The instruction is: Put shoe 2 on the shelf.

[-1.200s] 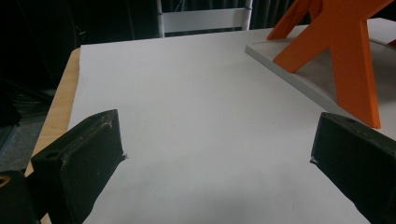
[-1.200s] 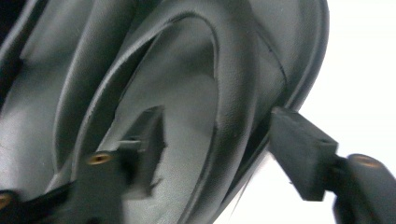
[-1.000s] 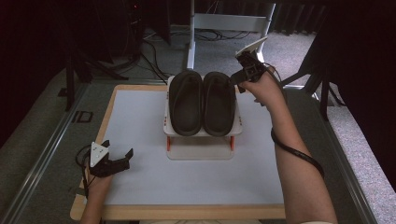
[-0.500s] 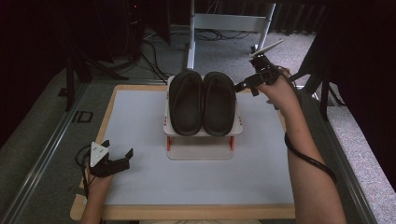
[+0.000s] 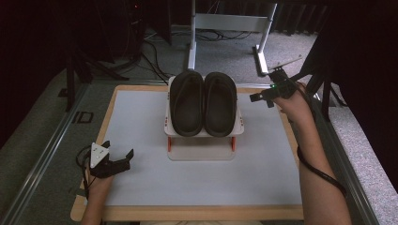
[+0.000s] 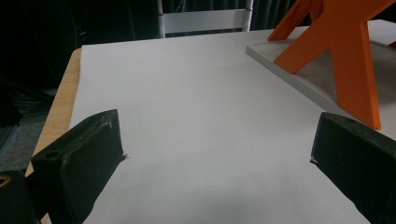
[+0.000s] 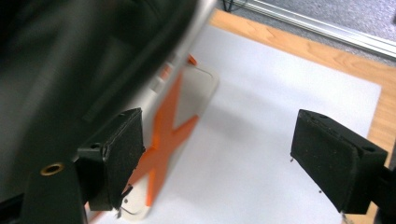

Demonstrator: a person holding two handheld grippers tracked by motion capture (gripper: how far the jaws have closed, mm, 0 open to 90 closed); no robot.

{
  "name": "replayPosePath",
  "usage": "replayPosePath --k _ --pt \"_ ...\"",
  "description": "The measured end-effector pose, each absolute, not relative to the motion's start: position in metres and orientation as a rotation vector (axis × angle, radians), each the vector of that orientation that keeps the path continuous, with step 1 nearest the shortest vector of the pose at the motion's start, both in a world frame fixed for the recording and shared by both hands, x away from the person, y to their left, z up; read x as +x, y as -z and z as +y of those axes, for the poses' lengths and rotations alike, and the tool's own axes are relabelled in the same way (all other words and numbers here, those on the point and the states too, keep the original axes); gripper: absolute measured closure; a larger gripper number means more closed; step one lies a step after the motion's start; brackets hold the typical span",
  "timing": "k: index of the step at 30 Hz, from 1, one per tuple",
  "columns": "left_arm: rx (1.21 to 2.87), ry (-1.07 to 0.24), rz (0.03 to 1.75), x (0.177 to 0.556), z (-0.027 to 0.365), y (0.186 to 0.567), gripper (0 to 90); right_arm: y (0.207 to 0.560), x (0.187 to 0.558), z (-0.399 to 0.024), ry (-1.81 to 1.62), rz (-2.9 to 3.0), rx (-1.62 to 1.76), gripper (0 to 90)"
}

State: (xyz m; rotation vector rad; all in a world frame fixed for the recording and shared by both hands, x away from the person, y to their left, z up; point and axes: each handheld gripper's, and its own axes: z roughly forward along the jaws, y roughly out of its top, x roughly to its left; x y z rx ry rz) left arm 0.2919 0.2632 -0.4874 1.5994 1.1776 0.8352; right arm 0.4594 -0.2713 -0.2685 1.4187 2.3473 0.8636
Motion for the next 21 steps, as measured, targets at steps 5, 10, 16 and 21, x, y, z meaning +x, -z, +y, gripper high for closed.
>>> replayPosePath --k 5,10,16,21 --pt "1.599 -0.835 1.178 0.292 0.263 0.487 1.9 0.291 0.456 -0.285 -0.872 2.335 1.436 16.6" --pt "1.597 -0.835 1.178 0.292 0.263 0.487 1.9 0.317 0.451 -0.293 -0.891 2.342 1.437 15.4" --pt "1.593 -0.835 1.176 0.292 0.264 0.488 1.9 0.349 0.442 -0.304 -0.921 2.315 1.456 15.3" --pt "1.594 -0.835 1.176 0.292 0.264 0.488 1.9 0.369 0.431 -0.315 -0.989 2.266 1.469 15.1"
